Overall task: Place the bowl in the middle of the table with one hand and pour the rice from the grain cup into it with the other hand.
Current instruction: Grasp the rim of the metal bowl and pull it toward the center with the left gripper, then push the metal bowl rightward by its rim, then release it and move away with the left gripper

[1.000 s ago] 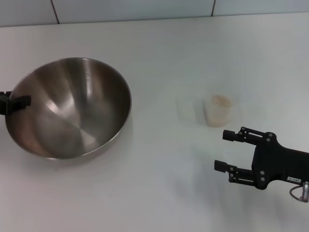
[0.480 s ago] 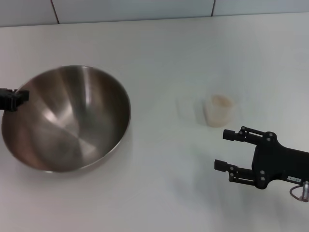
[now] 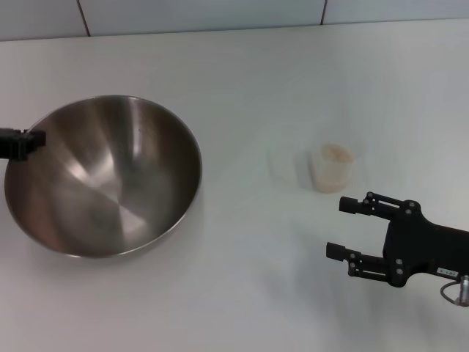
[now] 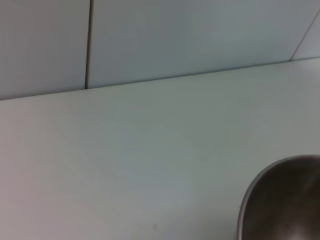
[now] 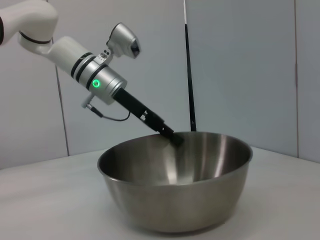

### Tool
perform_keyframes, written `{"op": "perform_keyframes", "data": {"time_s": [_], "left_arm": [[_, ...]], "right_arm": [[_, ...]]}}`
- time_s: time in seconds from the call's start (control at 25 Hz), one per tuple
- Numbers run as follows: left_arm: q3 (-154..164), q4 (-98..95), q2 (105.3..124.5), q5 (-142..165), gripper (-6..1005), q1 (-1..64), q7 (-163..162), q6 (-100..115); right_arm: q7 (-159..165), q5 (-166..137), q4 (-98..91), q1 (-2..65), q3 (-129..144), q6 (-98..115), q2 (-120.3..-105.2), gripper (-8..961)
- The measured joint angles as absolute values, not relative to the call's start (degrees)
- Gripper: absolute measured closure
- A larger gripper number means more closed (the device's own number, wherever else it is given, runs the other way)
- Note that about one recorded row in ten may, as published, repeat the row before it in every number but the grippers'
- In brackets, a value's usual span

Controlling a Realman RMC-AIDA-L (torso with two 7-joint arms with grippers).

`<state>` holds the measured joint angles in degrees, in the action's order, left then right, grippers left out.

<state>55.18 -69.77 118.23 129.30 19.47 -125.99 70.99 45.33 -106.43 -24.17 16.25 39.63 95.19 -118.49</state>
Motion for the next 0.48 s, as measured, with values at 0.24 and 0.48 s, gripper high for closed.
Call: {"op": "perform_keyframes", "data": {"time_s": [0.24,0.48], "left_arm": [[52.84,-69.93,118.28,129.16,957,22.89,-127.20,74.05],[52.29,-69.50,118.39,129.10,959,26.35,-128.19,75.86]], "right_arm": [[45.30,-106.55,-24.17,16.31,39.64,95.17,-118.47,190],[45.20,-106.68,-24.08,16.40,39.64,95.13,-118.38,191]]}}
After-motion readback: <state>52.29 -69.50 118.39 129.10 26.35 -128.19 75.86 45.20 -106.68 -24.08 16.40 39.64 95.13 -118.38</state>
